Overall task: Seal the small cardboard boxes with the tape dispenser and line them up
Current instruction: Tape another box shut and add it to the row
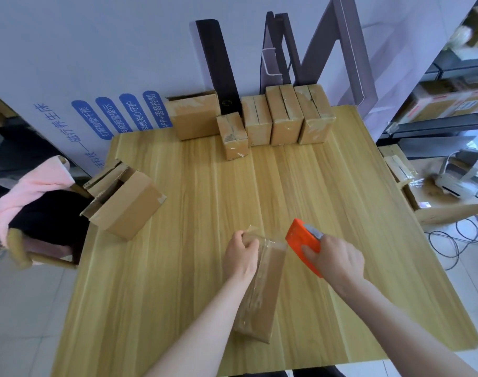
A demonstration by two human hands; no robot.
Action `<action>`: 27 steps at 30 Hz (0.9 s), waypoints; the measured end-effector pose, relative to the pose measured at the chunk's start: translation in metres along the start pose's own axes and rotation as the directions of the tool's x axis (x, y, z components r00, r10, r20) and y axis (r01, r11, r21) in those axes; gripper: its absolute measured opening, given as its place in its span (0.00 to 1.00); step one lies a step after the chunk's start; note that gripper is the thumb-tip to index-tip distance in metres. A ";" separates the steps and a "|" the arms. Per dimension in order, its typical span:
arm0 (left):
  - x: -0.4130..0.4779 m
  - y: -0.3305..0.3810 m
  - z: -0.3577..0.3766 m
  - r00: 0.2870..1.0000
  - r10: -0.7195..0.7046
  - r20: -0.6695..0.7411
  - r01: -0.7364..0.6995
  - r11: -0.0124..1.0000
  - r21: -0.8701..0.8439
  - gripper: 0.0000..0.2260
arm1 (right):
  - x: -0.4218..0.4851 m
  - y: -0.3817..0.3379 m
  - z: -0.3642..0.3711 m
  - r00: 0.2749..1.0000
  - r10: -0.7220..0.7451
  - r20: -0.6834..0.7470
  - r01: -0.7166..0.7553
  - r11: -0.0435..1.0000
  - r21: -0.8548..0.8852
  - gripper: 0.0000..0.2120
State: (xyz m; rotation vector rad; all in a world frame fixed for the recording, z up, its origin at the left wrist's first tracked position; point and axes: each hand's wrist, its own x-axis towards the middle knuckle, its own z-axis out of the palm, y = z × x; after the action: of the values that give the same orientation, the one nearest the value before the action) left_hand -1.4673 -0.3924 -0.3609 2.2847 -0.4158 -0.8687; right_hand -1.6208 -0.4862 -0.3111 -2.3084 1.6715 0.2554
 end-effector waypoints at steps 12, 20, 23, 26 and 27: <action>-0.013 -0.012 0.008 0.959 -0.194 -0.205 0.123 0.941 -0.315 0.23 | -0.004 -0.022 -0.044 0.980 0.158 -0.121 0.025 0.507 0.862 0.18; -0.007 -0.014 0.011 0.950 -0.154 -0.273 0.091 0.969 -0.228 0.31 | 0.001 -0.039 -0.028 0.986 0.164 0.011 -0.066 0.337 0.939 0.17; -0.008 -0.008 0.012 0.802 0.325 -0.501 -0.359 0.933 0.031 0.26 | 0.010 -0.047 -0.033 0.987 0.154 -0.043 -0.006 0.305 0.952 0.16; 0.004 0.005 0.020 0.668 0.664 -0.337 -0.601 0.748 0.282 0.20 | 0.024 -0.054 -0.033 0.985 0.156 -0.070 0.018 0.314 0.949 0.15; 0.010 0.008 0.024 0.665 0.700 -0.262 -0.602 0.709 0.367 0.20 | 0.027 -0.054 -0.033 0.985 0.157 -0.072 0.019 0.319 0.948 0.15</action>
State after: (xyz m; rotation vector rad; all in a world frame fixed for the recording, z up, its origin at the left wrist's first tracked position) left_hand -1.4765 -0.4145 -0.3739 2.1807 -1.1363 0.0189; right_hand -1.5614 -0.5056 -0.2819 -1.3044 1.3457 -0.7624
